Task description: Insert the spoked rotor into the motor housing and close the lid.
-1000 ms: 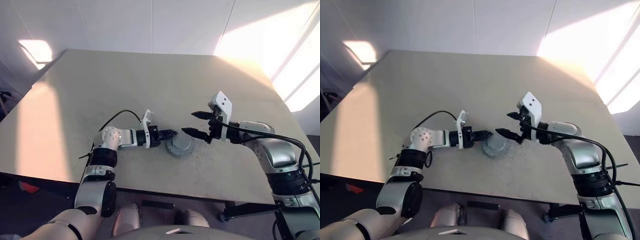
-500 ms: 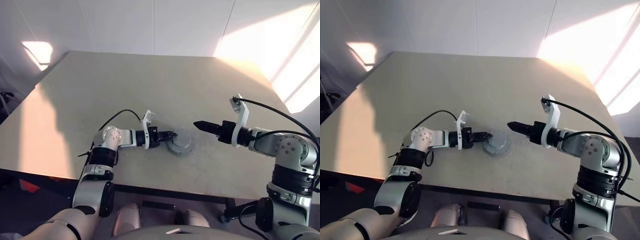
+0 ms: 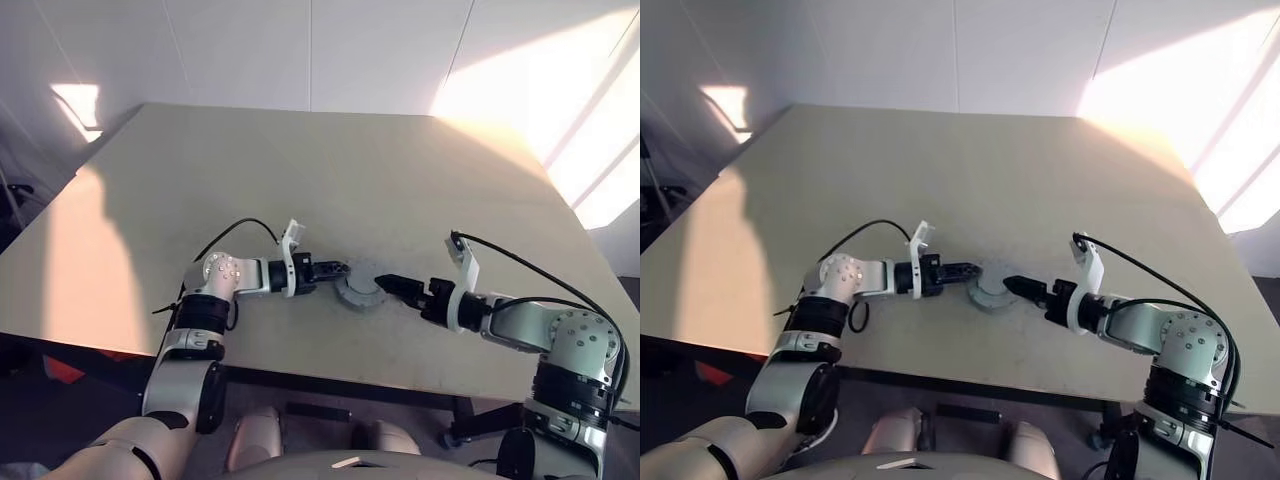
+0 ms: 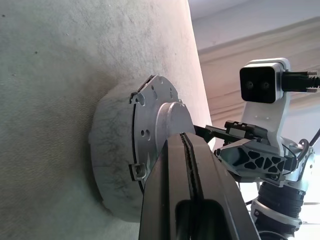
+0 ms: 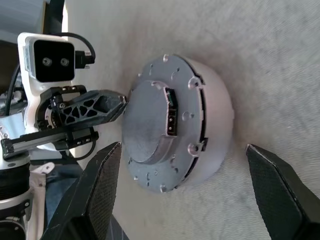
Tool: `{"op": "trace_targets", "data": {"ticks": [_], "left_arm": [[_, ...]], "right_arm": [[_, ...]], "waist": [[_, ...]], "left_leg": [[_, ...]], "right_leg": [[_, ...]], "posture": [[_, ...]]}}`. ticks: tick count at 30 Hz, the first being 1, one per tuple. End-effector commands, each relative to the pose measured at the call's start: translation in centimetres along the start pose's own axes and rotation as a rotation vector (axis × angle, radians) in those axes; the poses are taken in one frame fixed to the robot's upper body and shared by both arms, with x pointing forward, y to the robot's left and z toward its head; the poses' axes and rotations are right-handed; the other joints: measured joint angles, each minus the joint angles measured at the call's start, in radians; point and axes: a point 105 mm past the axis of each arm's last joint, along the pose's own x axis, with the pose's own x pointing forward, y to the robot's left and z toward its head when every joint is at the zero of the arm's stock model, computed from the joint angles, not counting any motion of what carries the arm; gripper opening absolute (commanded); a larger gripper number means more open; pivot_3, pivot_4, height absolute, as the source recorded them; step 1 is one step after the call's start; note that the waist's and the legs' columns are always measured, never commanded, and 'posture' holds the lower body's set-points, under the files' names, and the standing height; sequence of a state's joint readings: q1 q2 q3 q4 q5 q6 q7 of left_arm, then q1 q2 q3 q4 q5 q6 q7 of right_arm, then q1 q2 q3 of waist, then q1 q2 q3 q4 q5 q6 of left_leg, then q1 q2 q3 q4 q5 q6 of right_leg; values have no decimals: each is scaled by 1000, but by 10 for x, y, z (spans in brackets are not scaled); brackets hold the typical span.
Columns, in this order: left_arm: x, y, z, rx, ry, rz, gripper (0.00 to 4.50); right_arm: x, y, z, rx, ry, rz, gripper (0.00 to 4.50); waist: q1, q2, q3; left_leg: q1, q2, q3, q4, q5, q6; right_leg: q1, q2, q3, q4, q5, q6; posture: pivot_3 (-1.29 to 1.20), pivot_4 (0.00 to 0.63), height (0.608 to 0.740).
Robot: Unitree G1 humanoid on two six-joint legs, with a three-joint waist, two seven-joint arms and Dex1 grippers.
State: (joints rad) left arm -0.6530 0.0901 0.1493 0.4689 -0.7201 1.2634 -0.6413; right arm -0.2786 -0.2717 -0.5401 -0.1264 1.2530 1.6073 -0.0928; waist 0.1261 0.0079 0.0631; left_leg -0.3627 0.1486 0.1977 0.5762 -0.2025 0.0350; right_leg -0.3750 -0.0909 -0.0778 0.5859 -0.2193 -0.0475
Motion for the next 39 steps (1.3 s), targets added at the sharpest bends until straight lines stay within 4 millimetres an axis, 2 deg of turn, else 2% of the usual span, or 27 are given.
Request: {"op": "trace_targets", "data": {"ticks": [1,6,9,17,21,25,29,39], "left_arm": [[-1,-5,10,30,-21,-3,0],[0,-5,13,33,-26,0,0],[0,-7,15,41,-31,4,0],[-4,-3,20,52,-43,27,0],[-3,-2,19,53,-41,30,0],[-1,-1,18,57,-40,31,0],[-1,-1,19,62,-48,34,0],[-5,0,22,56,-86,25,0]], "right_arm": [[11,27,10,-4,-22,107,4447],[28,41,14,36,-30,143,4447],[42,49,2,51,16,170,4447],[36,51,-11,-20,98,196,4447],[33,50,-13,-40,115,192,3540],[31,51,-13,-54,120,201,2158],[32,49,-9,-53,116,187,1183],[35,46,3,-25,77,170,1175]], "waist": [[-2,0,0],[-2,0,0],[-2,0,0],[1,0,0],[0,0,0],[2,0,0],[3,1,-1],[3,1,-1]], "left_leg": [[0,0,0,0,0,0],[-4,0,0,0,1,-2],[-5,0,0,-2,1,-2],[-7,-1,0,-3,1,-3],[-6,-1,0,-3,2,-3],[-6,-1,0,-2,2,-4],[-4,-1,-1,-1,2,-4],[-3,-1,-1,0,2,-4]], "right_leg": [[0,0,0,0,0,0],[-5,0,0,2,0,0],[-7,0,0,2,0,1],[-9,0,0,3,3,5],[-9,0,0,3,3,5],[-9,0,0,4,3,5],[-6,0,0,4,2,5],[-4,0,0,4,1,3]], "posture": [[0,0,740],[0,0,740],[0,0,740],[0,0,740],[0,0,740],[0,0,740],[0,0,740],[0,0,740]]}}
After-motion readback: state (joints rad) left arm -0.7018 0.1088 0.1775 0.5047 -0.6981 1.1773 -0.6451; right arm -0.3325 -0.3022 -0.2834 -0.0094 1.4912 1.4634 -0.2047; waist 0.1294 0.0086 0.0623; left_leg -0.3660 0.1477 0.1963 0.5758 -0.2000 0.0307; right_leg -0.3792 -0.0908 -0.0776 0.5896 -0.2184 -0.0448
